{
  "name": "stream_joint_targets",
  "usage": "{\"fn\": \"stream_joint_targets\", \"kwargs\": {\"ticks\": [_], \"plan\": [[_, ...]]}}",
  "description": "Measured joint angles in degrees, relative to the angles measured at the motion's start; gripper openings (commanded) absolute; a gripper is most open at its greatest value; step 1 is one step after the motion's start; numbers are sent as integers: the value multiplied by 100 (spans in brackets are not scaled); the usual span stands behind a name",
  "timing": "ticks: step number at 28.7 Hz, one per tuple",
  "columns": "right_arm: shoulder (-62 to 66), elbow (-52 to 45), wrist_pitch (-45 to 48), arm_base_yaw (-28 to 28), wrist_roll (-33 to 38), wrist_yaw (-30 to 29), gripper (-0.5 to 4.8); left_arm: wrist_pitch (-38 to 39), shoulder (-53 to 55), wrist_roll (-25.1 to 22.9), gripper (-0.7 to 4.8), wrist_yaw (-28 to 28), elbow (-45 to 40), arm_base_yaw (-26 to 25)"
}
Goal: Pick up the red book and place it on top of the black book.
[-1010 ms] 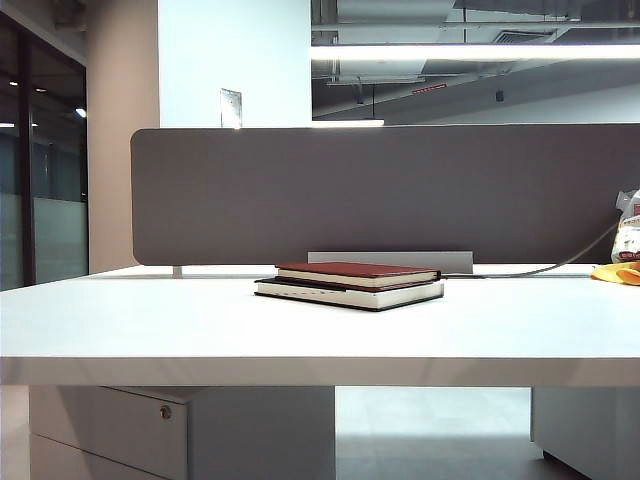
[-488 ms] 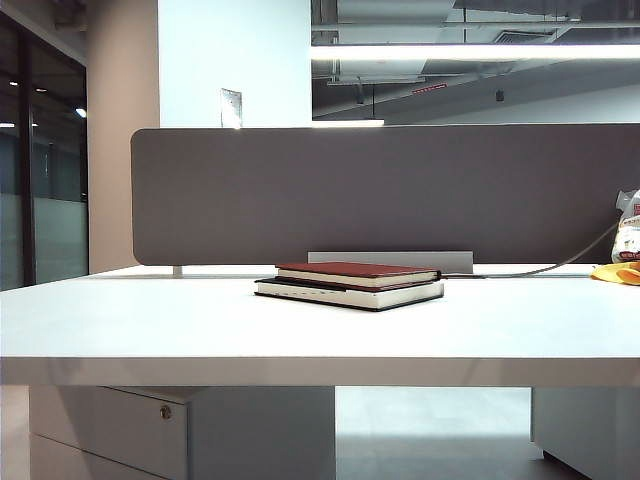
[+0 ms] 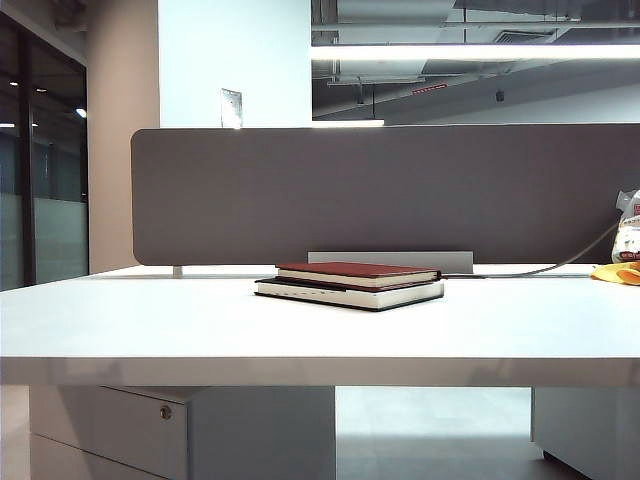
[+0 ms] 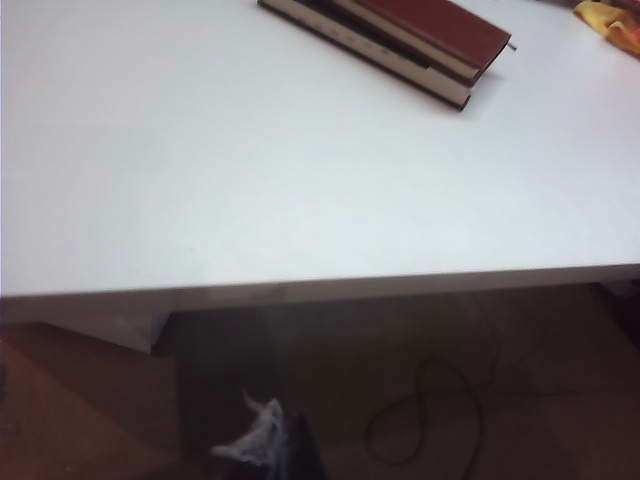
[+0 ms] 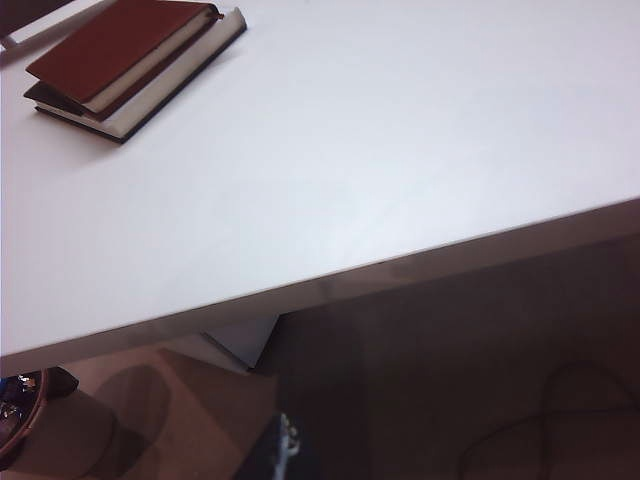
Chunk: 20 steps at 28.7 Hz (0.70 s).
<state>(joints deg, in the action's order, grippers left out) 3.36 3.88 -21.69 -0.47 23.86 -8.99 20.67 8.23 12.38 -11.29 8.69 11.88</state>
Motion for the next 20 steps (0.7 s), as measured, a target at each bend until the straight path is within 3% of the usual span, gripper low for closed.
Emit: {"fn": "stream_joint_targets", "kwargs": {"ticks": [20], "plan": [[0, -20, 74, 0, -702, 0, -3, -313, 0, 11, -5, 240, -540, 0]]}}
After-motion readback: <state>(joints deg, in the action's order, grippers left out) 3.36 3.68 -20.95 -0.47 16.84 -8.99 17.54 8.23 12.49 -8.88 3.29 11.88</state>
